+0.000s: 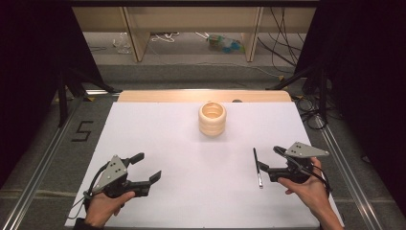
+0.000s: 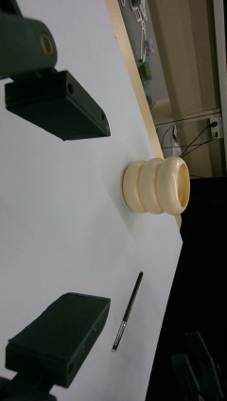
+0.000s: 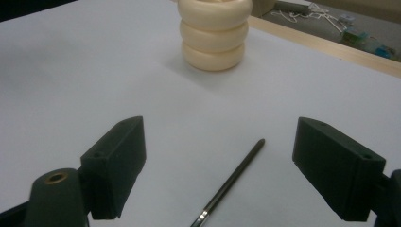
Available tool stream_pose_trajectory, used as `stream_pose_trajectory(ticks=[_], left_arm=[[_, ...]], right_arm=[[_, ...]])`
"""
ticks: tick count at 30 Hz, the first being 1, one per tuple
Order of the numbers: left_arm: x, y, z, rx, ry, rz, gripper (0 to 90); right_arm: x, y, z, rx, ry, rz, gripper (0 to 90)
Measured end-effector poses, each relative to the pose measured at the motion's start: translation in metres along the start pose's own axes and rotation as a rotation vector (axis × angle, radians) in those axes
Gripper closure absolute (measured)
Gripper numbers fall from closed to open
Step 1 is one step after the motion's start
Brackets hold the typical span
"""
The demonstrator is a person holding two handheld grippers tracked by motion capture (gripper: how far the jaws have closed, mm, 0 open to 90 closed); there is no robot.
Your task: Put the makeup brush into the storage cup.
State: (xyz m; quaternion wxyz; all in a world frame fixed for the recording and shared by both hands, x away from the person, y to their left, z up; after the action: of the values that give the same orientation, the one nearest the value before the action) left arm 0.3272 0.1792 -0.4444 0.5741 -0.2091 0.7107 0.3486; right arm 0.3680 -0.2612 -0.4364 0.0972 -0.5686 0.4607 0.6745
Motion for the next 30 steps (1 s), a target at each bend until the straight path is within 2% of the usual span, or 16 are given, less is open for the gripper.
stream_pose_trajectory(ticks=[4,11,24,30], left_arm=[[0.000,0.000,0.000,0.002,0.000,0.001,15.7],[0.000,-0.001,-0.001,0.003,-0.002,0.003,15.7],[0.002,-0.001,-0.001,0.003,-0.010,0.013,15.7],[0.001,-0.001,-0.001,0.001,-0.009,0.012,15.8]], right_arm=[[-0.001,-0.003,-0.001,-0.006,0.005,0.033,19.2],[-0.007,-0.007,-0.005,-0.009,0.011,0.059,18.6],[-0.017,-0.023,-0.011,-0.013,0.039,0.214,18.6],[-0.018,-0.027,-0.013,-0.020,0.044,0.253,19.2]])
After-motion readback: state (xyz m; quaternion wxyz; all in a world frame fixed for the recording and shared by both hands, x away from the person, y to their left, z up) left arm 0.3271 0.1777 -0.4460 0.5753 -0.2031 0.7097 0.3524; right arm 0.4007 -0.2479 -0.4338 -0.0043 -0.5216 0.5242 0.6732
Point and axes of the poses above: each handheld gripper's, and its own axes: y roughly backward along the jaws, x roughly out of its underside, z roughly to its left, the point moved 4 cm from there along -y, roughly forward along the jaws, and after that the axes turned 4 degrees about y, right-handed, at the moved point
